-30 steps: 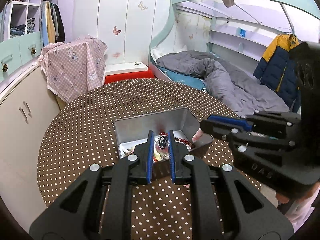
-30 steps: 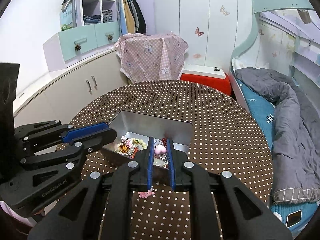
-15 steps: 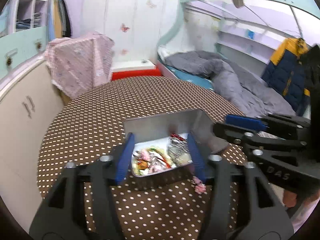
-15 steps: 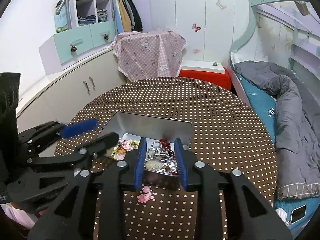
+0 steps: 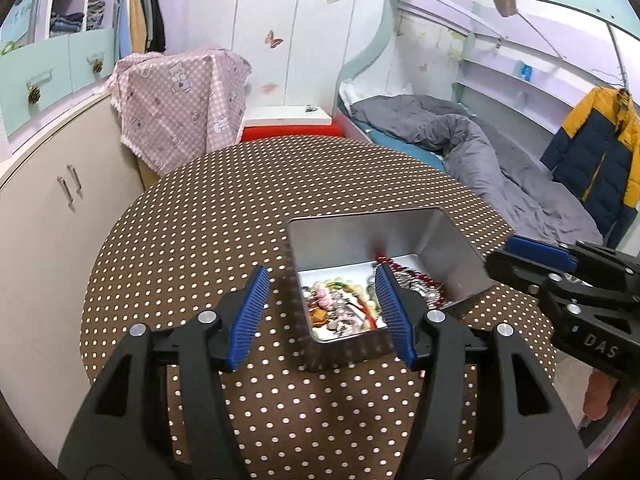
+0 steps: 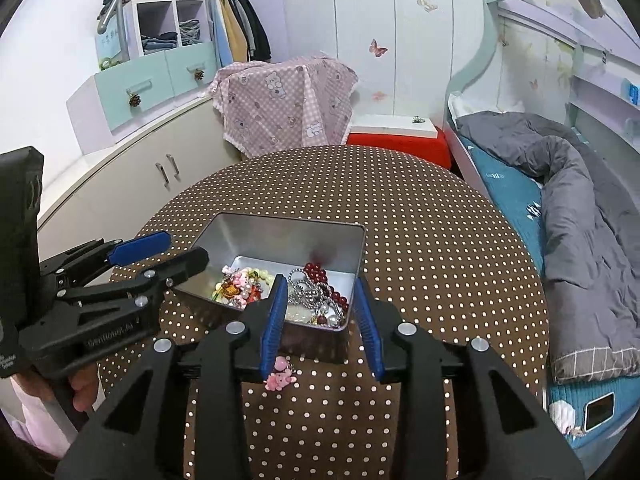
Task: Organize jewelry
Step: 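Move the right tool to the pink bunny charm and grasp it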
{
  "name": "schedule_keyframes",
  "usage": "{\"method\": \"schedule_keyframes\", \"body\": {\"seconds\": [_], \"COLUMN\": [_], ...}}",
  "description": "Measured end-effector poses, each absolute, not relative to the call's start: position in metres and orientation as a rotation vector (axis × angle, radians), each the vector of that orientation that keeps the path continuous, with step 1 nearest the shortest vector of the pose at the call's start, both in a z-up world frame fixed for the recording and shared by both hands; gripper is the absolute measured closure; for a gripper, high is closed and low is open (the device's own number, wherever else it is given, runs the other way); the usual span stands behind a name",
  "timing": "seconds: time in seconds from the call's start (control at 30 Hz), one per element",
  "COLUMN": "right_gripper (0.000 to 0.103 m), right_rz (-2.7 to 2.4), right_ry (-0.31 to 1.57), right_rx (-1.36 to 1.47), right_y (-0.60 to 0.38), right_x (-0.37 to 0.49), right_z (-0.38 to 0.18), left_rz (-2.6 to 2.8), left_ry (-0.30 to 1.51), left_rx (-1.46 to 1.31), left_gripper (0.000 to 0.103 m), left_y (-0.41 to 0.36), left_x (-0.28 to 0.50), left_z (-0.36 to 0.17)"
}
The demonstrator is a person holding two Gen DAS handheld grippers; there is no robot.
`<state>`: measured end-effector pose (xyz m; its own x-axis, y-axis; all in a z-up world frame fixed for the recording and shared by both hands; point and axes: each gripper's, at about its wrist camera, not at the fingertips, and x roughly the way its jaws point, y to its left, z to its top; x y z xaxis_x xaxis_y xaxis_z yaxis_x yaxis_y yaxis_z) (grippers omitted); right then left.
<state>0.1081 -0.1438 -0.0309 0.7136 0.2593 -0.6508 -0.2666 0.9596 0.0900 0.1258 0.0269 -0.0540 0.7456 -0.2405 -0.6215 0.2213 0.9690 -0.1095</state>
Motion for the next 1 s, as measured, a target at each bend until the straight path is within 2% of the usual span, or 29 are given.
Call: {"method": "schedule_keyframes", "body": {"seconds": [0.37, 0.57, 0.77, 0.83, 1.0], "right_gripper": [0.064, 0.064, 0.064, 0.064, 0.064], "right_rz": [0.229, 0.237, 0.281, 0.296, 0.315], "right_ry": [0.776, 0.854, 0.88, 0.884, 0.896], "right_rx": [0.018, 0.022, -0.011, -0.034, -0.068], "right_y": [-0.154, -0.148, -0.131, -0.123, -0.111], "right_x": [0.096, 0.096, 0.094, 0.093, 0.092], "right_z": [-0.053, -0.078, -0.086, -0.088, -0.094], "left_rz": [-0.186, -0.185, -0.193, -0.205, -0.231], "left_ry": [0.75, 0.773, 0.791, 0.801, 0.832], "left_rx": [-0.067, -0.077, -0.09, -0.102, -0.106], "left_gripper": [0.048, 0.048, 0.057, 0.065, 0.071], "left_y": [0.044, 0.043, 0.043, 0.042, 0.039], "left_x": [0.14, 0.146, 0.151, 0.153, 0.16], "left_z": [-0.069, -0.074, -0.076, -0.075, -0.076]}}
